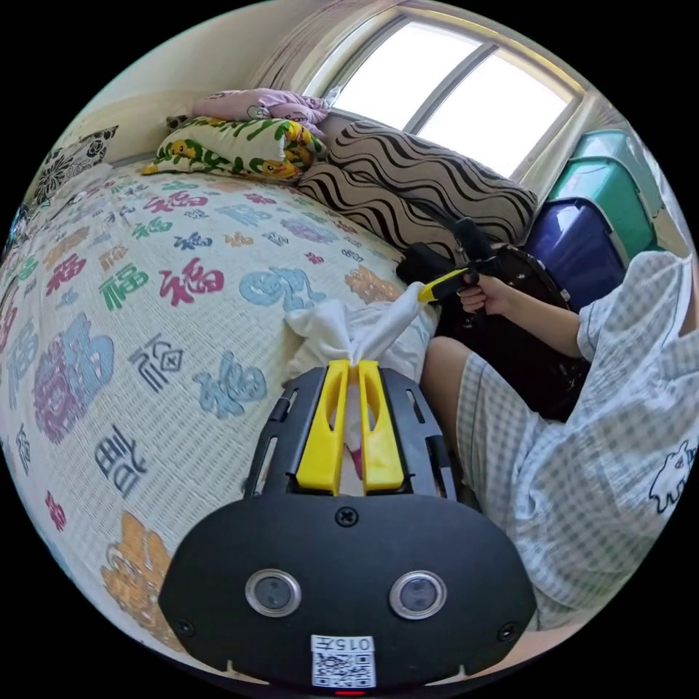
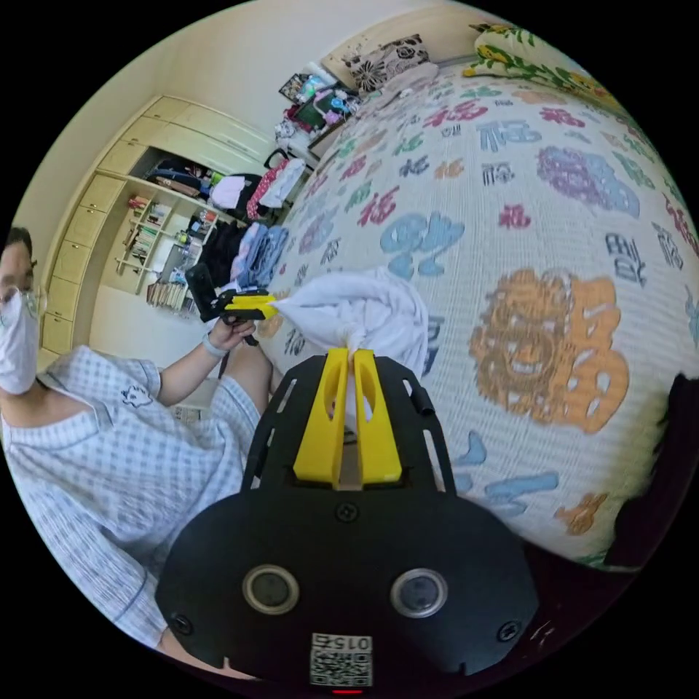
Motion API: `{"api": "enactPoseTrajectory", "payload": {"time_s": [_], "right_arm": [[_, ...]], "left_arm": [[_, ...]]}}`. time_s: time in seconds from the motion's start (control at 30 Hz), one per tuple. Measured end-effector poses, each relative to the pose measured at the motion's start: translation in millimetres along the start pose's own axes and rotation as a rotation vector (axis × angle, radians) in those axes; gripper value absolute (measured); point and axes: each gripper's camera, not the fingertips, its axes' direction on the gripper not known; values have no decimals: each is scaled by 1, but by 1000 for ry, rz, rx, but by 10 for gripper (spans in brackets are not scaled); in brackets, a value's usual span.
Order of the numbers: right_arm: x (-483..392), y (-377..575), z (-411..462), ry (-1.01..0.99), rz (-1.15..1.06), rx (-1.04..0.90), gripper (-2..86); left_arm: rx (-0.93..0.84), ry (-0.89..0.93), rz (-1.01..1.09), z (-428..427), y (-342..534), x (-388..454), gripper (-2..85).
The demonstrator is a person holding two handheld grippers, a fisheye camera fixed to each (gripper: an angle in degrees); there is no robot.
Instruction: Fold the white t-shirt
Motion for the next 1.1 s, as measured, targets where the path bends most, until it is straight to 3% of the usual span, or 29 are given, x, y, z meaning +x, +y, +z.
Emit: {"api": "enactPoseTrajectory", "payload": {"time_s": [0.13, 0.27, 0.3, 0.37, 0.43, 0.67, 0.83, 0.97, 1.1], "right_arm": [[6, 19, 30, 29, 65, -62, 4], [4, 2, 29, 37, 31, -15, 14], [2, -3, 29, 40, 6, -41, 17], [0, -21, 39, 55, -63, -272, 39], [4, -28, 37, 214, -49, -303, 61], [-11, -74, 49, 214, -78, -136, 84], [-10, -126, 110, 136, -23, -234, 99], [-5, -138, 138, 68, -20, -313, 40], [-15, -113, 102, 48, -66, -161, 8]], "left_arm": [[-46, 18, -55, 20, 24, 3, 8], [21, 32, -137, 16, 24, -13, 7], [22, 39, -140, 16, 23, -15, 7], [-41, 76, -124, 22, 20, -21, 6], [-86, 93, -113, 30, 22, -21, 5], [-86, 124, -187, 47, 43, -29, 3], [-76, 101, -201, 47, 48, -28, 2], [-70, 103, -209, 48, 50, -29, 2], [-58, 103, -208, 47, 51, -28, 1]]}}
